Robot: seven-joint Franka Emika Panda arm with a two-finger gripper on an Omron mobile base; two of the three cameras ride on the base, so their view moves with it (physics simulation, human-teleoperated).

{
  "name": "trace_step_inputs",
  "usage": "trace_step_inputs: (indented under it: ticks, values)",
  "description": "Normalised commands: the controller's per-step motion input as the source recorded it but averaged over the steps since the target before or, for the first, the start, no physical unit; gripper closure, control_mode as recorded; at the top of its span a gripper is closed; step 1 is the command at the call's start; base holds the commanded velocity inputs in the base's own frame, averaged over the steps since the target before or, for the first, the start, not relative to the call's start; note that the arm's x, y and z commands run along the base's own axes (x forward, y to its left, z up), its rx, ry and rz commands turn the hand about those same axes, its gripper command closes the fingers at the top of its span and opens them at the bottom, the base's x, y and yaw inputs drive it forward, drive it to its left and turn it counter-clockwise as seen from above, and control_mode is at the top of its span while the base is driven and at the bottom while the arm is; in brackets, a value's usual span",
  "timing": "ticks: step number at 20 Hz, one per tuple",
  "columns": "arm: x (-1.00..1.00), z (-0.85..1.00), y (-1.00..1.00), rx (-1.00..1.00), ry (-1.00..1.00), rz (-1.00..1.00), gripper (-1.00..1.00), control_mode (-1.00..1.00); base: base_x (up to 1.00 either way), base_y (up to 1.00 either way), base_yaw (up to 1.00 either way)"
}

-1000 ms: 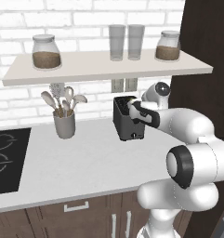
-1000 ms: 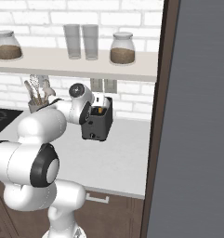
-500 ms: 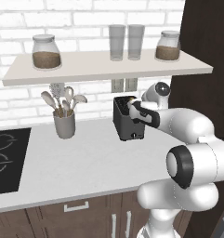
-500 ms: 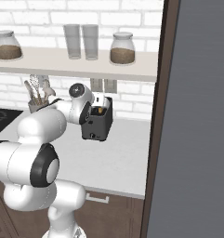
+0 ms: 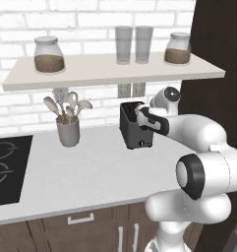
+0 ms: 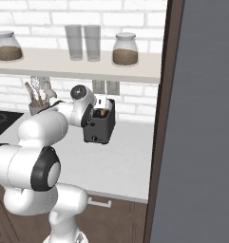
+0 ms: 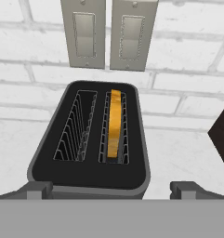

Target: Start the toaster. Once the lever pops up, take the bread to the plate on the dining counter.

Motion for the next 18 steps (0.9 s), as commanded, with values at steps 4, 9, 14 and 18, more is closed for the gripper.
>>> trace_step_inputs:
  ticks: [4,9,14,18]
  values:
    - [0.00,0.00,0.00,0.00,0.00,0.00,-1.00,-1.00,0.00,0.00,0.00]
    - [0.00,0.00,0.00,0.00,0.00,0.00,-1.00,-1.00,0.00,0.00,0.00]
    - [0.00,0.00,0.00,0.00,0.00,0.00,-1.00,-1.00,0.00,0.00,0.00]
    - [0.00,0.00,0.00,0.00,0.00,0.00,-1.00,-1.00,0.00,0.00,0.00]
